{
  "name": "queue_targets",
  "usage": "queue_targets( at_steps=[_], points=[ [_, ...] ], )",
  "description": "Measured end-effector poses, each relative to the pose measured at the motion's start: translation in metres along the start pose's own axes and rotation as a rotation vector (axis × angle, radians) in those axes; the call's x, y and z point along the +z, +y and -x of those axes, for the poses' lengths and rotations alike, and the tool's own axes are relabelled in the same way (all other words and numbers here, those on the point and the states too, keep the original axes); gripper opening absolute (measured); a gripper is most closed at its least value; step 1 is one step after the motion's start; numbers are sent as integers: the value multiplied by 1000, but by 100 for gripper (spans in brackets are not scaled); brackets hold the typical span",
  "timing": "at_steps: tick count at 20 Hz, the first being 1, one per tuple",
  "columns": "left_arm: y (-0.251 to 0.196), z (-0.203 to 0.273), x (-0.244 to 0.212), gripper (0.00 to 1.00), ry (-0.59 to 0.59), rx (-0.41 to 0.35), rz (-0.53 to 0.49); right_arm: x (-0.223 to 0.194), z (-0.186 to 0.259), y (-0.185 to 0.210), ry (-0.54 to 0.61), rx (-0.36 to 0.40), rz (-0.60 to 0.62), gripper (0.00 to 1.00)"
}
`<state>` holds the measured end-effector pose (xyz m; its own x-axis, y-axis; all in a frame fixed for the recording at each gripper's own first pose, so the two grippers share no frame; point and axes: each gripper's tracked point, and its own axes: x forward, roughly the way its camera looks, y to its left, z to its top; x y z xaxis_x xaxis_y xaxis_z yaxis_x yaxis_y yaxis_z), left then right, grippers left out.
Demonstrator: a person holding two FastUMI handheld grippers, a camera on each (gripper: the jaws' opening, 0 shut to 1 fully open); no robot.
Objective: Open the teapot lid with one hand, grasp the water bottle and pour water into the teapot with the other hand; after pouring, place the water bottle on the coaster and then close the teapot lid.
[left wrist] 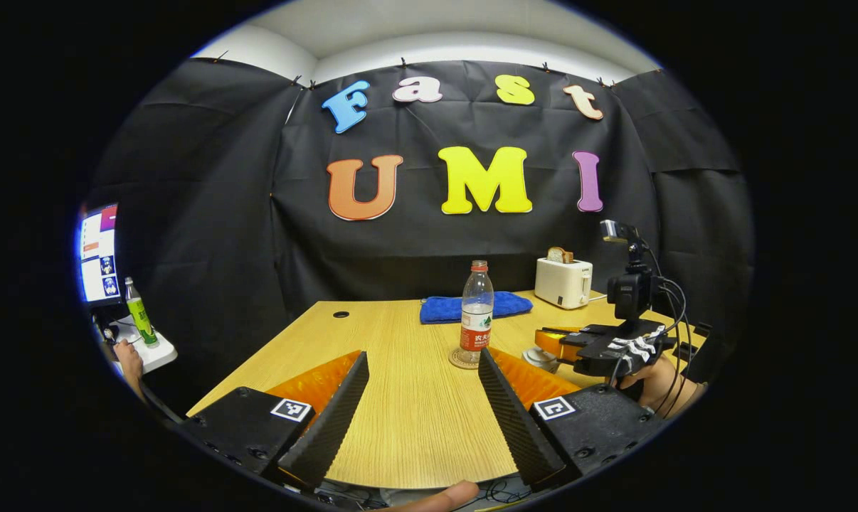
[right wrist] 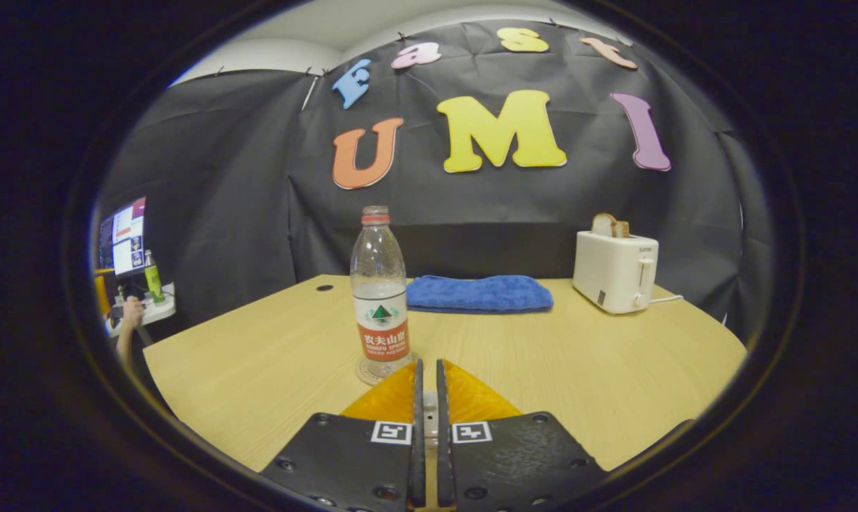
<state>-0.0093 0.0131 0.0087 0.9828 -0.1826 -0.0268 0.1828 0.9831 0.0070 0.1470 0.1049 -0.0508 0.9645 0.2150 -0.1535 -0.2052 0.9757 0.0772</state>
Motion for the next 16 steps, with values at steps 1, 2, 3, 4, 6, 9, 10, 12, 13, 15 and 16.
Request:
queue_targets(
  at_steps=[1, 2, 3, 4, 6, 9, 10, 12, 13, 15, 16],
  points=[
    [0, 0, -1, 98, 1, 0, 6, 2, 4, 0, -5, 0, -4, 6],
    [0, -1, 0, 98, 4, 1, 12, 5, 8, 0, -10, -6, -2, 9],
    [-1, 1, 1, 98, 5, 3, 20, 9, 15, -2, -18, -12, 2, 9],
    [-1, 2, 1, 98, 8, 4, 26, 14, 23, -3, -29, -15, 4, 13],
    [-3, 5, 4, 98, 10, 2, 28, 25, 42, -9, -49, -36, 14, 27],
    [-6, 11, 12, 97, -5, 10, 23, 39, 78, -13, -73, -45, 18, 47],
    [-7, 13, 14, 97, -8, 12, 22, 45, 89, -18, -81, -67, 24, 51],
    [-10, 16, 17, 97, -9, 30, 11, 50, 113, -26, -89, -92, 39, 61],
    [-3, 20, 19, 97, -17, 68, -5, 53, 125, -29, -96, -98, 39, 64],
    [0, 23, 23, 97, -32, 120, -50, 57, 144, -29, -110, -87, 43, 70],
    [-5, 22, 26, 97, -41, 119, -68, 59, 153, -30, -114, -82, 58, 77]
  ],
)
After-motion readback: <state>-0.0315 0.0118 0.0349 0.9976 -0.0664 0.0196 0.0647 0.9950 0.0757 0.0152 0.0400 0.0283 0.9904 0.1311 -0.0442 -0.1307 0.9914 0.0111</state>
